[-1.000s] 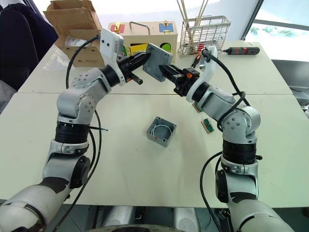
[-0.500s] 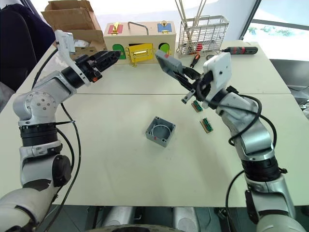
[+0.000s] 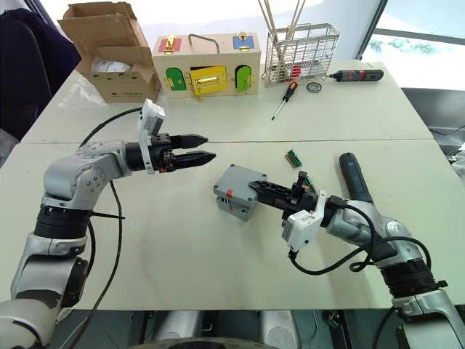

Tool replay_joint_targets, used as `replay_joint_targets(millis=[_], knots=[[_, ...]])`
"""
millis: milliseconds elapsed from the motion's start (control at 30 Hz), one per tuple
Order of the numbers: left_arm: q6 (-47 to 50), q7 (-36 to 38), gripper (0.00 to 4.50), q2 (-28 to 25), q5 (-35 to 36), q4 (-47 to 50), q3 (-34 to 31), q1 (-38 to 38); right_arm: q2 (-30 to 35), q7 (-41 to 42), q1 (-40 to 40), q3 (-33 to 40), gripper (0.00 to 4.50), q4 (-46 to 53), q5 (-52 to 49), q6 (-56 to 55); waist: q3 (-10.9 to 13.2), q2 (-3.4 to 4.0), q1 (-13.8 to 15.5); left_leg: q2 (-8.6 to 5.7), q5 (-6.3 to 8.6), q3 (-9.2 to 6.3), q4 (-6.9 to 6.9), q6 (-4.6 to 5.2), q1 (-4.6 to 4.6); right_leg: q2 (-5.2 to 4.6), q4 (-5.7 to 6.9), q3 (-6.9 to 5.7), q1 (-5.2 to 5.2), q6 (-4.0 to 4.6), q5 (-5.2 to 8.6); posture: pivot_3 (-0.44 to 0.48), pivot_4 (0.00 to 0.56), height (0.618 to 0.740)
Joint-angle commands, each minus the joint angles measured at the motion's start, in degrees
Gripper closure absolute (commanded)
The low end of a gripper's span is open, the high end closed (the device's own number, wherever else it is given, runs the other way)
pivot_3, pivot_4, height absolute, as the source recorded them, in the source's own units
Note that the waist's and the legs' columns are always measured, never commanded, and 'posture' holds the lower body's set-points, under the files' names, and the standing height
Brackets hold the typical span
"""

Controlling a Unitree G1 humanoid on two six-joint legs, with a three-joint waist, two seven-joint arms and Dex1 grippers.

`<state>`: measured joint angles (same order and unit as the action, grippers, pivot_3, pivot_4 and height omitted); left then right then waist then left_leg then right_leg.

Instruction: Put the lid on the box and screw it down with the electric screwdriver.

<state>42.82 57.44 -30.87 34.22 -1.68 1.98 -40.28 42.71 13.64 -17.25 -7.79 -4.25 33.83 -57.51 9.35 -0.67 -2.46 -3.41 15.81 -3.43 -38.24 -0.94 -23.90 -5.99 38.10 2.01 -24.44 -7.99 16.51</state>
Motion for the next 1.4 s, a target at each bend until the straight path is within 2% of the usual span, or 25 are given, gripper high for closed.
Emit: replay_joint_targets(millis=[33, 100, 133, 200, 300, 500, 1133, 1400], knots=[[-1.9, 2.3, 1.02, -0.3, -0.6, 1.0, 0.8, -1.0, -1.3, -2.9, -1.6, -0.5, 4.34, -2.1, 2.4, -1.3, 0.0, 0.00, 0.1, 0.00, 0.00, -0.01, 0.00, 0.00, 0.01, 0.00, 0.00, 0.00, 0.01, 0.00, 0.00, 0.000, 0.150, 0.730], [-2.3, 2.9, 1.02, 0.0, -0.8, 0.4, 1.2, -1.2, -1.8, -4.0, -2.3, -0.9, 4.34, -3.4, 3.8, -1.6, 0.0, 0.00, 0.1, 0.00, 0.00, -0.01, 0.01, 0.00, 0.00, 0.00, 0.00, 0.00, 0.01, 0.00, 0.00, 0.000, 0.150, 0.730], [-2.6, 3.1, 1.25, 0.2, -0.9, 0.3, 1.3, -1.3, -2.0, -4.6, -2.5, -1.0, 4.34, -3.9, 4.6, -1.7, 0.0, 0.00, 0.1, 0.00, 0.00, -0.01, 0.01, 0.00, 0.00, 0.00, 0.00, 0.00, 0.01, 0.00, 0.00, 0.000, 0.150, 0.730], [-3.1, 3.0, 1.82, 0.9, -1.3, 0.2, 1.7, -1.1, -2.1, -5.6, -2.9, -1.5, 4.34, -4.9, 6.2, -1.6, 0.0, 0.00, 0.1, -0.01, 0.00, -0.02, 0.01, 0.00, 0.00, 0.00, 0.00, 0.00, 0.01, 0.00, 0.00, 0.000, 0.150, 0.730], [-2.8, 3.3, 3.27, 1.8, -1.5, 1.0, 2.8, -0.4, -2.1, -6.9, -3.0, -2.2, 4.34, -6.1, 7.7, -1.3, 0.0, 0.00, 0.1, 0.00, 0.00, -0.02, 0.01, 0.00, 0.00, 0.00, 0.00, 0.00, 0.01, 0.00, 0.00, 0.000, 0.150, 0.730], [-3.7, 4.6, 3.27, 2.7, -2.9, 2.1, 6.3, 1.0, -2.4, -9.8, -3.1, -2.9, 4.34, -6.4, 10.7, 0.1, 0.0, 0.00, 0.0, 0.00, 0.00, -0.01, 0.01, 0.00, 0.01, 0.01, 0.00, 0.00, 0.02, 0.00, 0.00, 0.000, 0.150, 0.730], [-10.2, 9.3, 3.27, 5.5, -10.3, -4.5, 11.9, 0.7, -1.7, -16.8, -2.0, -6.7, 4.34, -7.0, 17.3, 3.2, 0.0, 0.01, 0.0, 0.00, 0.00, -0.02, 0.01, 0.00, 0.03, 0.02, 0.00, 0.00, 0.05, 0.00, 0.00, 0.000, 0.150, 0.730], [-10.3, 9.8, 3.27, 6.3, -10.5, -4.8, 11.6, 0.7, -0.5, -18.6, -1.4, -7.6, 4.34, -6.9, 17.8, 3.2, 0.0, 0.01, 0.0, 0.00, 0.00, -0.02, 0.01, 0.00, 0.06, 0.02, 0.01, 0.00, 0.08, 0.00, 0.00, 0.000, 0.150, 0.730]])
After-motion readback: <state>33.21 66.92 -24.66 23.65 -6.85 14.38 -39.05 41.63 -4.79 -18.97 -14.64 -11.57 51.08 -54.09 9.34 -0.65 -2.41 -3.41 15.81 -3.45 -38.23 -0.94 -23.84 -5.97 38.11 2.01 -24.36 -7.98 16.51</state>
